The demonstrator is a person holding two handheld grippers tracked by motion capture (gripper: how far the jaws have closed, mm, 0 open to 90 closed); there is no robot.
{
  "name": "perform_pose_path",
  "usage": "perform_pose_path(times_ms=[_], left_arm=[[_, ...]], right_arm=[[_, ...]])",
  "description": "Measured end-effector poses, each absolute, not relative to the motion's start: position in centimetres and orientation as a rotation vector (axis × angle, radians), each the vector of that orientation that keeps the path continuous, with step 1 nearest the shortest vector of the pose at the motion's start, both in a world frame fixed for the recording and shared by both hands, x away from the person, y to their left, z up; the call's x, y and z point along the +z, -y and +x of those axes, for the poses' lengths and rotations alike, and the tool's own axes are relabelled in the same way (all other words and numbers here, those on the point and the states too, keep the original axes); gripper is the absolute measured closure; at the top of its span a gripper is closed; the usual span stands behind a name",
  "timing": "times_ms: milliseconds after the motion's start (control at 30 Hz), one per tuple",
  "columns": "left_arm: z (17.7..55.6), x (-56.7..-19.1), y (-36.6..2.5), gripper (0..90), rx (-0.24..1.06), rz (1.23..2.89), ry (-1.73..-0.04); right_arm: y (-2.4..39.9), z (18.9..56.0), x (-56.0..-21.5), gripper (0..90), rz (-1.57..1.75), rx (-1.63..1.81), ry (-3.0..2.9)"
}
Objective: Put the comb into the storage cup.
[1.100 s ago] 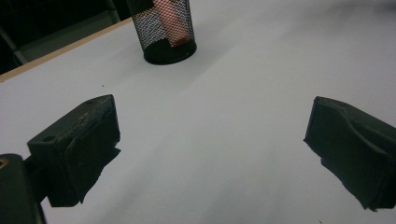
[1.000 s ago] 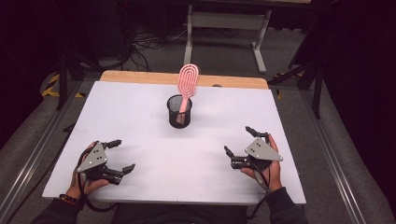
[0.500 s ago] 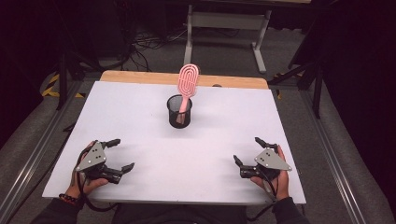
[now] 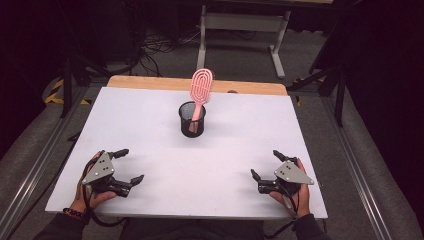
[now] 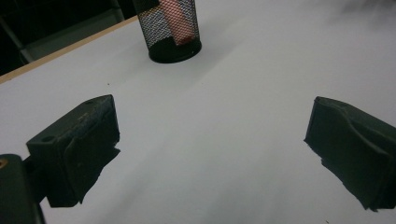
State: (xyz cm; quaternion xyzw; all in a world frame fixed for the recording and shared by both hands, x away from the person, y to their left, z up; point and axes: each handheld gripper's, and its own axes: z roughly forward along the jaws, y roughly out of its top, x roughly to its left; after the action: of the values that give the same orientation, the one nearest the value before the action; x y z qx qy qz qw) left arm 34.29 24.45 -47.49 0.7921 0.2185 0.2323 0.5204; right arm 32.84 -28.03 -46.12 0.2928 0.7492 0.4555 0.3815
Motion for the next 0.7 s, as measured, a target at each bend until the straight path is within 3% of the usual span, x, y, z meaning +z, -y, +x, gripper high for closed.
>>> perform_pose_path(times_ms=[700], left_arm=[[34.43, -47.54, -24.40, 4.0, 0.546, 1.894, -0.523]], right_arm=[[27.91, 32.87, -45.92, 6.0, 0.788, 1.173, -1.879]])
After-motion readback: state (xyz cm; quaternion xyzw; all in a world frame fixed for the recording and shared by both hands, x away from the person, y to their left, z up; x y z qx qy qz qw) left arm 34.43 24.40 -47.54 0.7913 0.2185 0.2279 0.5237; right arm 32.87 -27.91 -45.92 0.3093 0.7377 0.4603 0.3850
